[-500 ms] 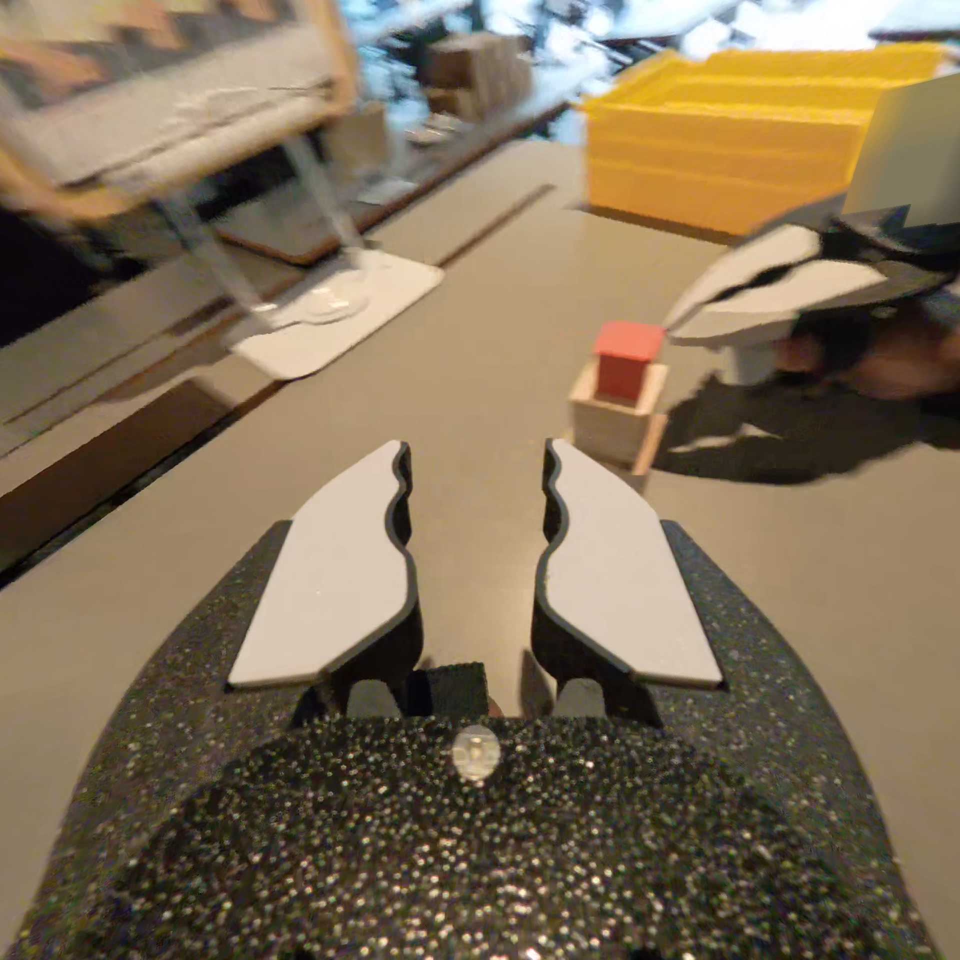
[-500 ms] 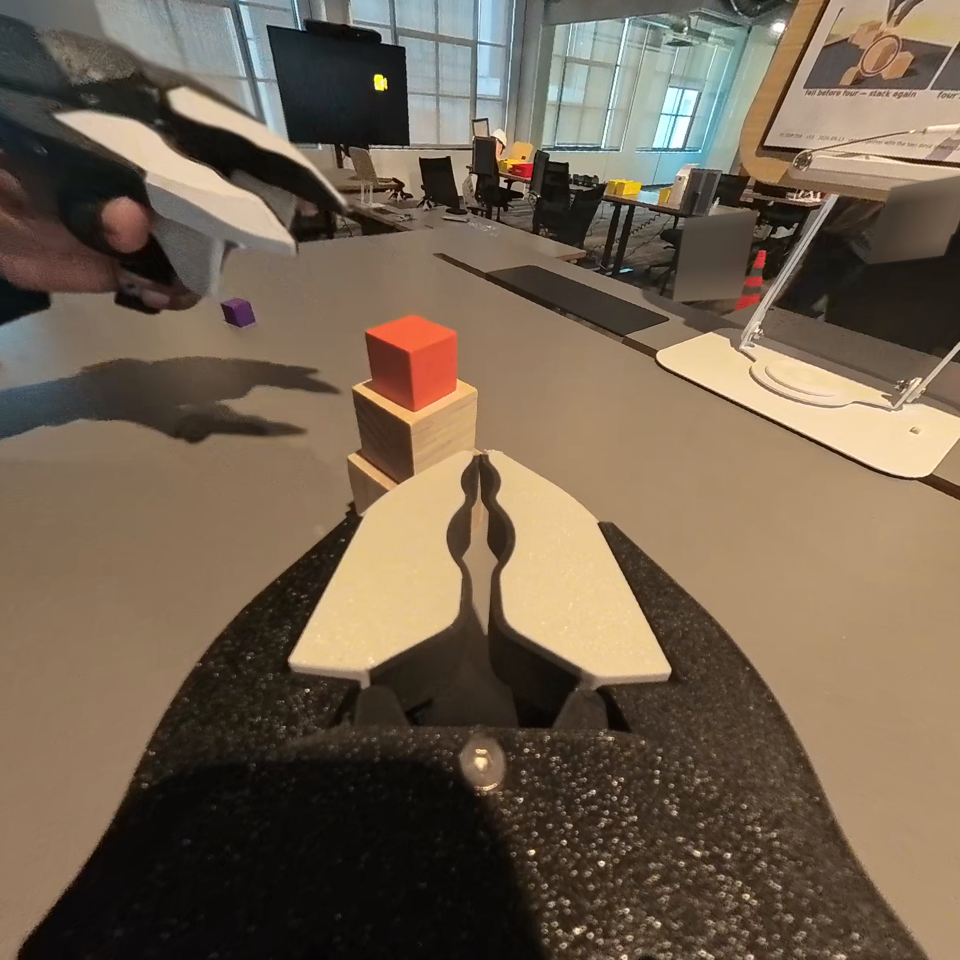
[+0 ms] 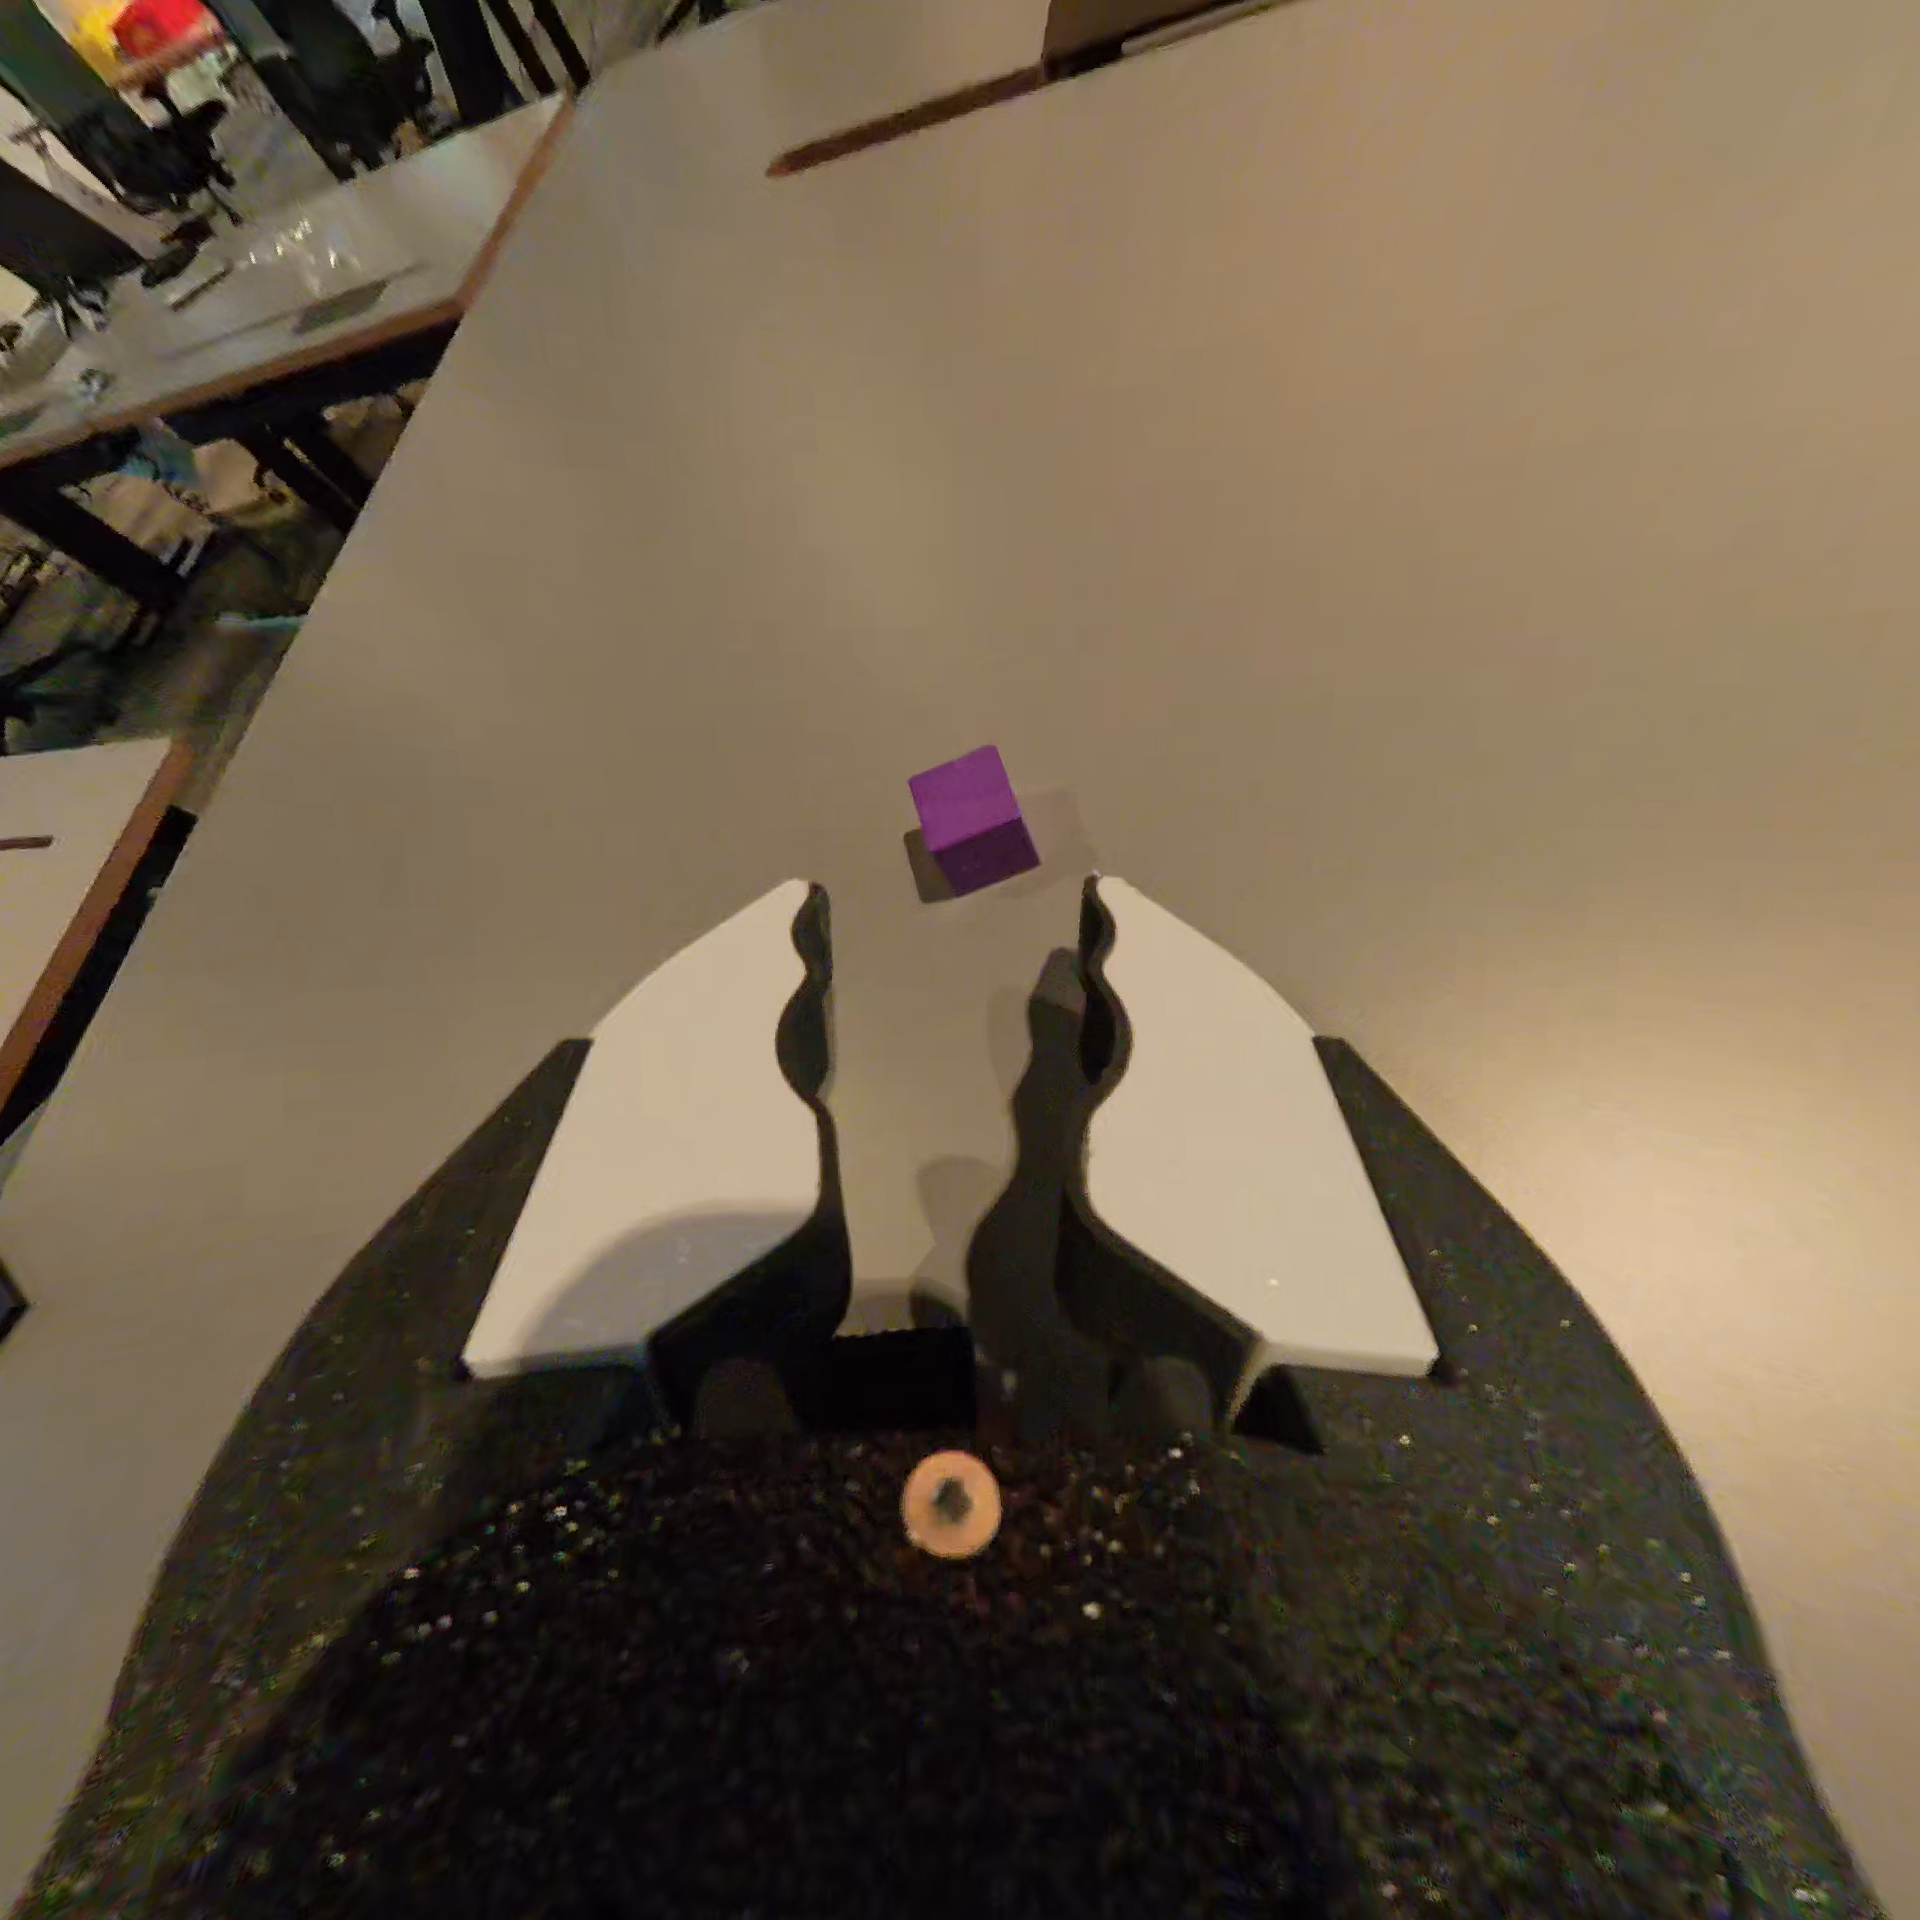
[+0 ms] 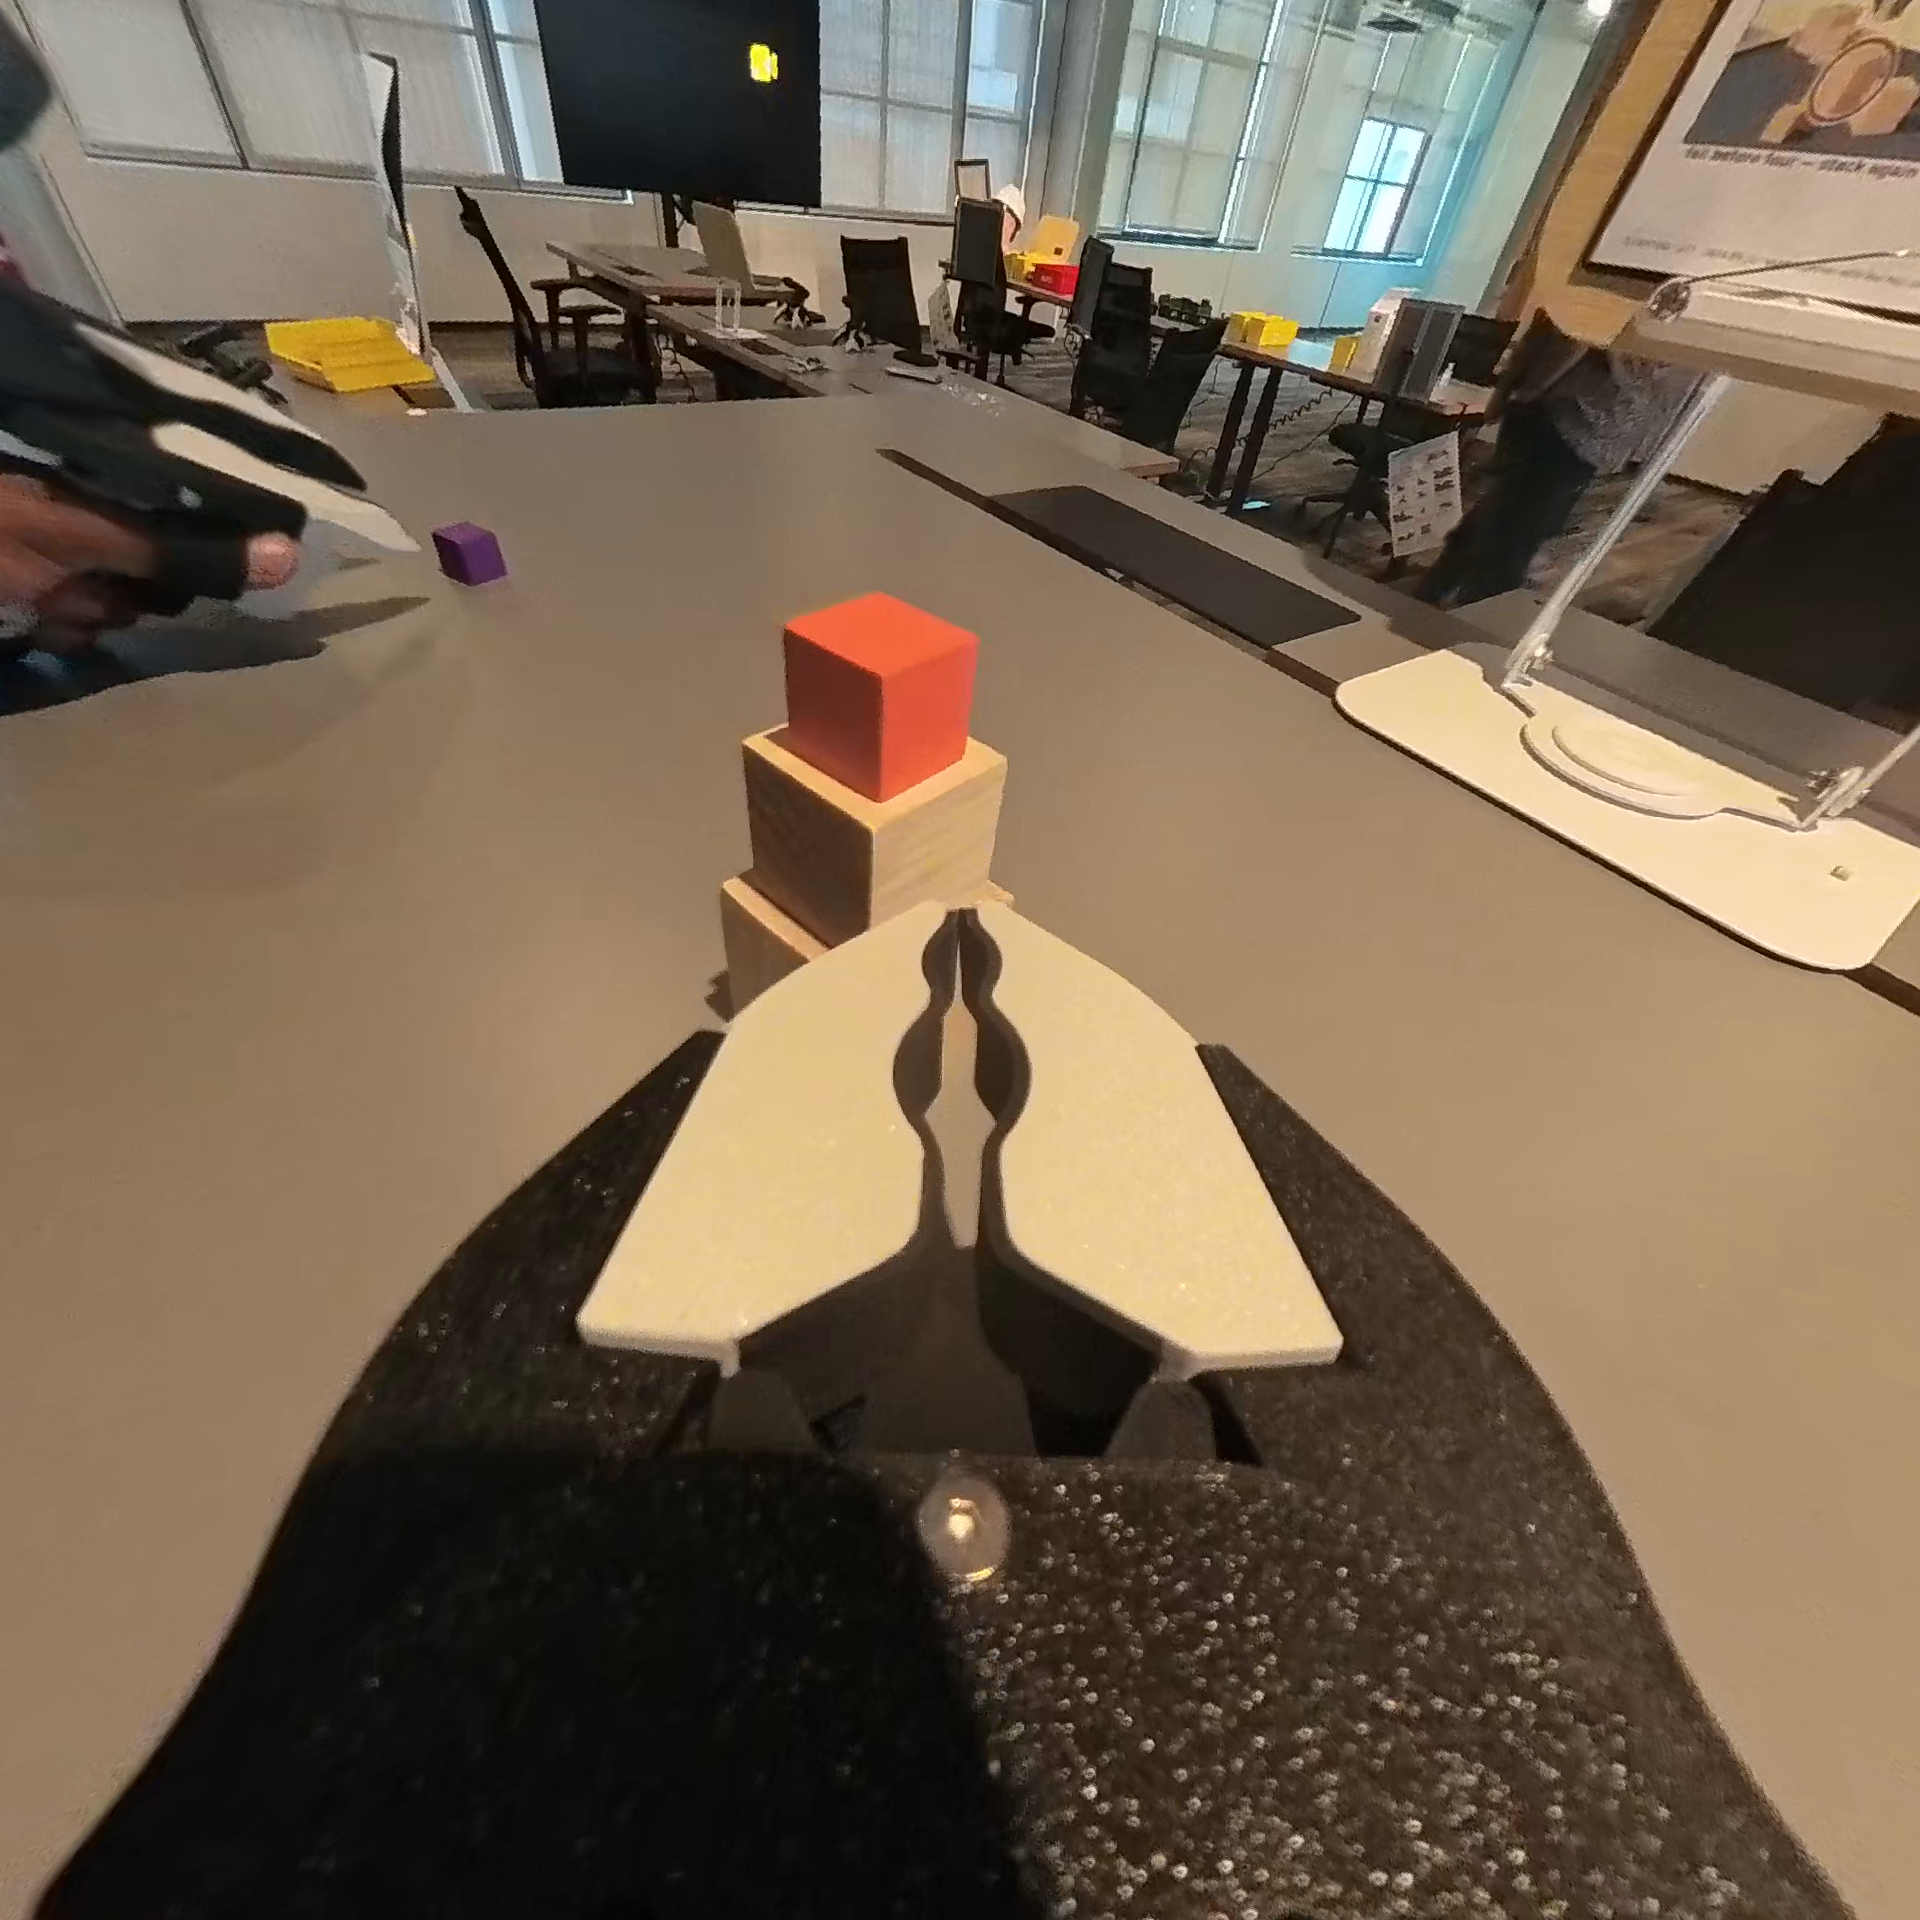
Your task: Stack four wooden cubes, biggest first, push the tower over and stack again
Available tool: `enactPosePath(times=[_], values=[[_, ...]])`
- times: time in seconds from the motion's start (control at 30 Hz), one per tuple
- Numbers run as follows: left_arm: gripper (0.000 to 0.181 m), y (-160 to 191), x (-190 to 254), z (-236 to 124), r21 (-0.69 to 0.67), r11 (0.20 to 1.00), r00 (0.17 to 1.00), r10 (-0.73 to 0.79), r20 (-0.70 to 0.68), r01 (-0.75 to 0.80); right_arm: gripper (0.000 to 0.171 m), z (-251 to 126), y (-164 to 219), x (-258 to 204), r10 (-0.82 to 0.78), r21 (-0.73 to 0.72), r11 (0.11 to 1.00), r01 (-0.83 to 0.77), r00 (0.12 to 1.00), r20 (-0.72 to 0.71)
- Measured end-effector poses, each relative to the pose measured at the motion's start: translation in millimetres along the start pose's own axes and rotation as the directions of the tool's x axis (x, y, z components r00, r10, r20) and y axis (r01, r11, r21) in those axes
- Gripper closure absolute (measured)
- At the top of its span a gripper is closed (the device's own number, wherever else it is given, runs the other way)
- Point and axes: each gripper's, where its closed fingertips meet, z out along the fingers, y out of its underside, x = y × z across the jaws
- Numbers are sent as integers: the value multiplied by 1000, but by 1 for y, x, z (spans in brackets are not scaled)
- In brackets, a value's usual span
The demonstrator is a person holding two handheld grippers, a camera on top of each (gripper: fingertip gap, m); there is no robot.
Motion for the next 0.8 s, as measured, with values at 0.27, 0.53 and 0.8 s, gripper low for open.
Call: enactPosePath(times=[0.27, 0.53, 0.8], values=[[136, -5, 4, 24, -85, 993, 997, -77, -6, 76, 171, -2, -2, -1, -18, 15, 1000, 18, 1000, -8], [159, -1, 9, 36, -170, 980, 993, -110, -54, 99, 171, -7, -1, -2, -7, 19, 1000, 7, 1000, -11], [159, -69, 99, -9, 223, 974, 829, 150, -539, -31, 171, -6, 0, -5, -30, 4, 1000, 30, 1000, -8]])
